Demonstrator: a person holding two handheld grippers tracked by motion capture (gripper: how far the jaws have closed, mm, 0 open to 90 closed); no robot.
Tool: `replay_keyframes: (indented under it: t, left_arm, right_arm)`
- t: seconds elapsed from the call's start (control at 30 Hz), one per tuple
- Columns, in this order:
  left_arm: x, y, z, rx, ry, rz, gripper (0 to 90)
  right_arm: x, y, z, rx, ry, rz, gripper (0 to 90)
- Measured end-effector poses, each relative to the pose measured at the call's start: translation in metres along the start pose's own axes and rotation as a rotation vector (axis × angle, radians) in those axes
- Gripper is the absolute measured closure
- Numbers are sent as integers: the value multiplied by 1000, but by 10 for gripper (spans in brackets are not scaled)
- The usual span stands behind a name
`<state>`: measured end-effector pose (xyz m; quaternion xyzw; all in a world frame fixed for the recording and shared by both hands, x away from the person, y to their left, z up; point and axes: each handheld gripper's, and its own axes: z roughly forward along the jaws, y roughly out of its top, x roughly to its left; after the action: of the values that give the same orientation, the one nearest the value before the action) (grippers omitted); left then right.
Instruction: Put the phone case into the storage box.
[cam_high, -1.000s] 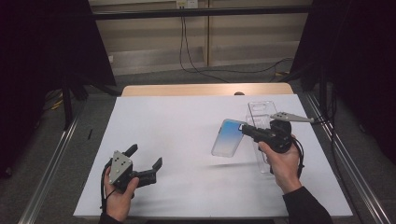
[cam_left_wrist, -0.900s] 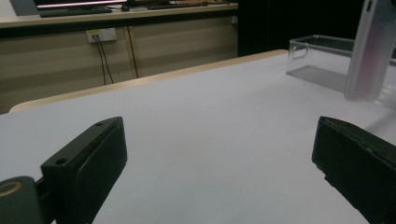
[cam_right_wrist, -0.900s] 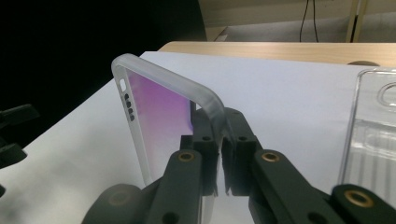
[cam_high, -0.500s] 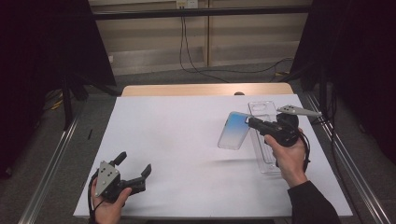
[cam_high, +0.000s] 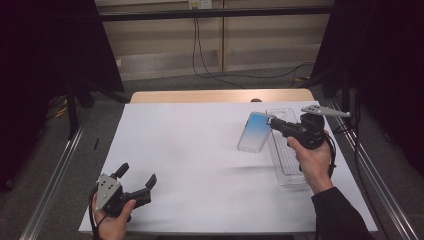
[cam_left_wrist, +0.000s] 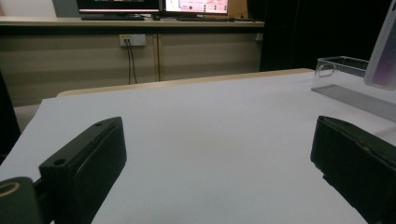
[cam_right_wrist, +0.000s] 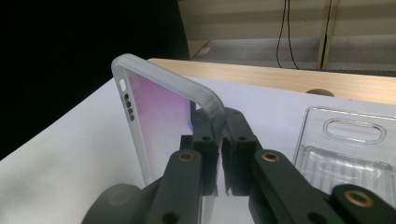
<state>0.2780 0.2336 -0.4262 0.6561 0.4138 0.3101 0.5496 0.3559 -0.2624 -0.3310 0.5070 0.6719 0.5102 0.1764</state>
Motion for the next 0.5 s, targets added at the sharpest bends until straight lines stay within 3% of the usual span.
replay_keyframes:
  t: [0.17,0.3,0.5]
  left_arm:
    - [4,0,5,2,16,6,36]
    - [3,-1,5,6,4,-3,38]
    - [-1,3,-1,-12,-6,19,32]
  right_arm:
    - [-4,7,-1,-8,-12,-5,854]
    - [-8,13,-4,-17,-20,-4,854]
    - [-20,22,-8,-19,-48,4,854]
